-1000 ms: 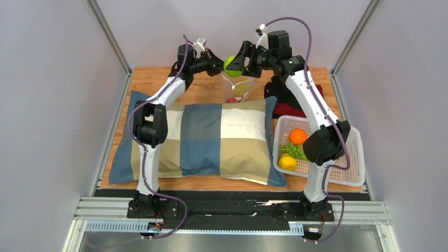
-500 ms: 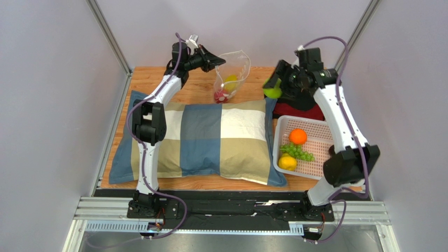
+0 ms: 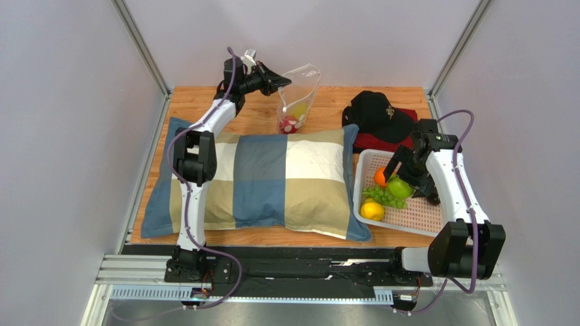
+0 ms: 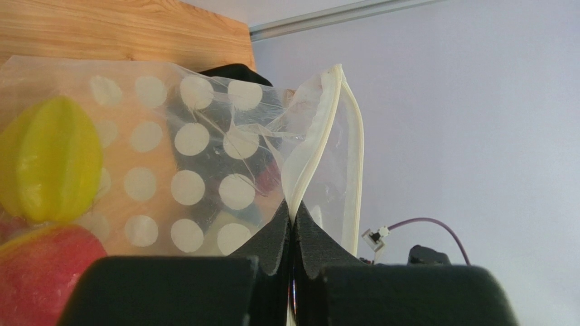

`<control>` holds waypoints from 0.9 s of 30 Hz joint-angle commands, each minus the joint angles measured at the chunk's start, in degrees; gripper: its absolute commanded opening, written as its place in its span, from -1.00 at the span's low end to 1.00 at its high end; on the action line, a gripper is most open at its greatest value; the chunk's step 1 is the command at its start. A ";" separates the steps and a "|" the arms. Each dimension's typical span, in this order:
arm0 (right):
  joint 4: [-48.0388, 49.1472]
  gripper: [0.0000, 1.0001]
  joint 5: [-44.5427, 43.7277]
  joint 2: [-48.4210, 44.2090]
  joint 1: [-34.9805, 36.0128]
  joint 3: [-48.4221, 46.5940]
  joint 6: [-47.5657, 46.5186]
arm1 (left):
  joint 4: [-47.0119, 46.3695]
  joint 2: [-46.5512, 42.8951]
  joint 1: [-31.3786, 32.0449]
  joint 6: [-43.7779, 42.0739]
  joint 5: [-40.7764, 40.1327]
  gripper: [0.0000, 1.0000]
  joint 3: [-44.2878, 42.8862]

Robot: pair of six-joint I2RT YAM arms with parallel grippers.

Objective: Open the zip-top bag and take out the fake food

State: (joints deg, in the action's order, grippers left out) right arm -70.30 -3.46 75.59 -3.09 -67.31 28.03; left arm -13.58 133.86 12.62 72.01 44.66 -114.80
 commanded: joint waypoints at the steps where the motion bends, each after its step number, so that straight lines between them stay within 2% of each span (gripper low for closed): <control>1: -0.45 0.94 -3.65 0.17 0.10 -3.61 -2.28 | -3.29 -0.27 -0.32 0.85 0.86 -1.00 -1.91; 6: -0.62 0.96 -3.13 1.92 0.89 -11.33 -2.10 | -4.43 -0.62 -0.32 1.64 1.21 -1.00 -3.84; 10: 4.10 0.89 0.89 3.16 6.76 -16.53 -2.46 | -5.49 -0.62 -0.32 1.65 1.48 -1.00 -4.99; 13: 14.72 0.70 6.60 5.08 10.37 -19.77 -0.97 | -5.58 -1.23 -0.23 0.24 1.04 -1.00 -4.73; 17: 21.94 0.46 10.14 11.67 15.12 -28.38 -0.08 | -4.35 -2.20 -0.23 -2.22 0.77 -1.00 -3.76; 20: 24.86 0.25 12.07 19.22 18.99 -38.48 -0.52 | -5.39 -1.24 0.12 -1.09 1.21 -1.00 -3.15; 25: 26.97 0.09 15.14 35.04 23.39 -55.19 0.09 | -8.56 -0.45 1.26 0.32 0.60 -1.00 -0.86; 26: 27.15 -0.05 15.94 37.67 23.74 -60.52 0.62 | -8.83 -0.10 1.35 0.59 0.60 -1.00 -1.12; 27: 27.15 -0.10 17.08 39.87 24.18 -62.92 0.79 | -9.26 0.08 1.35 0.94 0.42 -1.00 -1.12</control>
State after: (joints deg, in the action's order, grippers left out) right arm -47.05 9.13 108.31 19.49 -119.98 27.75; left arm -17.74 133.93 13.10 71.90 44.91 -115.81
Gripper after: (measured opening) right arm 0.498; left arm 0.000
